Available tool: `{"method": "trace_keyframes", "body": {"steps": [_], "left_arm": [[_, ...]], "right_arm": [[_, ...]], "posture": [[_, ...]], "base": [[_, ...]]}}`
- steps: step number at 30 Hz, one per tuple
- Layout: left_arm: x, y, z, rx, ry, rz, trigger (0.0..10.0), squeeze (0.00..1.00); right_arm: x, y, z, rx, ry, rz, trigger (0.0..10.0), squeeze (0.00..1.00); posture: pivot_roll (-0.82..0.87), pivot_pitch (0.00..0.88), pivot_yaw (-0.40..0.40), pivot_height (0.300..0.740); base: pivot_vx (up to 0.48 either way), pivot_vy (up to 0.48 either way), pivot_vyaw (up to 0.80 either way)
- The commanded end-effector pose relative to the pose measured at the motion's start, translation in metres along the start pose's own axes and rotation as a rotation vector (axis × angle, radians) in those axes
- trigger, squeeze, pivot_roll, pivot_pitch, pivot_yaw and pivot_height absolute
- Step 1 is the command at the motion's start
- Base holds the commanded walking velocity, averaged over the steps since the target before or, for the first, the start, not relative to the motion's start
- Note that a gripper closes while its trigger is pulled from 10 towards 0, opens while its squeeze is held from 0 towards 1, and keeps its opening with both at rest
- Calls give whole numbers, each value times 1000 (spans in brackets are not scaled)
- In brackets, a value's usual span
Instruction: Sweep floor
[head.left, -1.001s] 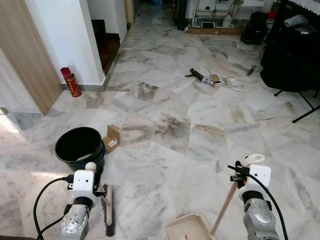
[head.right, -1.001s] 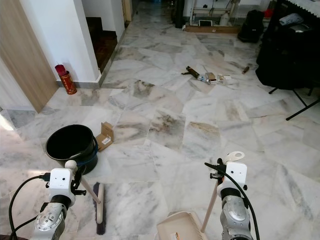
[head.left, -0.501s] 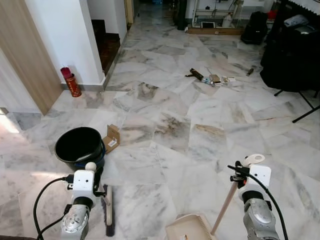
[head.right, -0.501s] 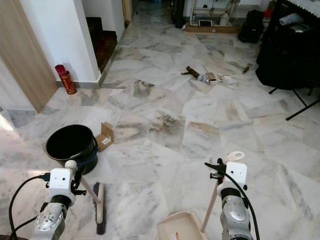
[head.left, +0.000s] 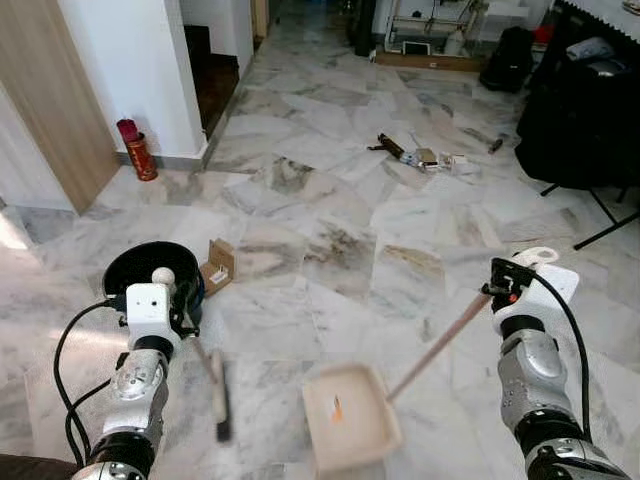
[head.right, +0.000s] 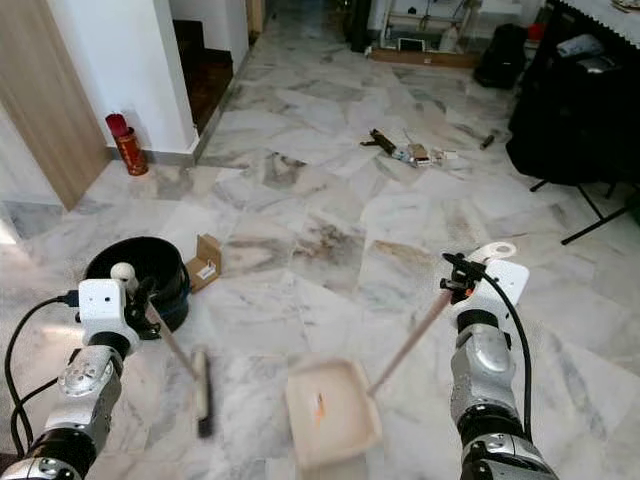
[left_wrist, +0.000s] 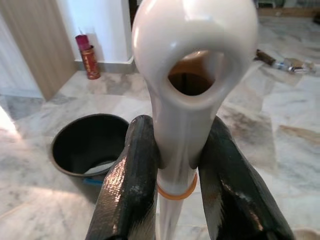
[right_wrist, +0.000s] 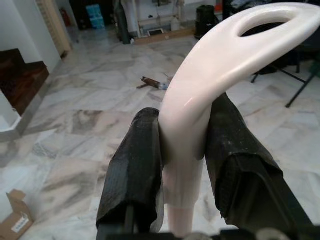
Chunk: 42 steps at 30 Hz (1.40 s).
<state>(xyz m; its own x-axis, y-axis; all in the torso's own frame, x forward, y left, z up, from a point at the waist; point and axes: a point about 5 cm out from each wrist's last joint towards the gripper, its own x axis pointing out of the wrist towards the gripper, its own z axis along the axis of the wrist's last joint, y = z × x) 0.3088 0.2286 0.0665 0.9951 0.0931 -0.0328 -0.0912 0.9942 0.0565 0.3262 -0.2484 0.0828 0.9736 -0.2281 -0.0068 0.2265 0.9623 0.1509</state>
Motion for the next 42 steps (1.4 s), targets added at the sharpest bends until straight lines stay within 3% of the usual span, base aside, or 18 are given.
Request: {"method": "trace_keyframes", "body": {"steps": [1,11,16,19,25,28,42], "left_arm": [[5,1,12,-2,-44,3,10000,0],[6,-11,19,-31,-66,-17,10000,0],[2,-23,20,-46,-90,-25,10000,0],[0,-23,18,-43,-85,-17,10000,0],[-16,-13,16,-42,-97,-8,10000,0],[-23,-15,18,-38,-106,-30,10000,0],[-21,-32,30,-65,-122,-69,10000,0]], "right_arm": [[6,-5,16,-14,-56,-5,10000,0],[-1,12,1,-18,-14,44,10000,0],[-12,24,-18,-31,29,72,10000,0],[-18,30,-21,-52,19,93,10000,0],[-44,23,-28,-83,-11,96,10000,0],[-53,20,-32,-104,-6,101,10000,0],[-27,23,-8,-75,-38,68,10000,0]], "posture": [[35,0,-66,740],[32,0,-61,740],[29,0,-56,740],[27,0,-53,740],[12,0,-31,740],[11,0,-26,740],[14,0,-32,740]], "base": [[0,0,0],[0,0,0],[0,0,0],[0,0,0],[0,0,0],[0,0,0],[95,0,0]]}}
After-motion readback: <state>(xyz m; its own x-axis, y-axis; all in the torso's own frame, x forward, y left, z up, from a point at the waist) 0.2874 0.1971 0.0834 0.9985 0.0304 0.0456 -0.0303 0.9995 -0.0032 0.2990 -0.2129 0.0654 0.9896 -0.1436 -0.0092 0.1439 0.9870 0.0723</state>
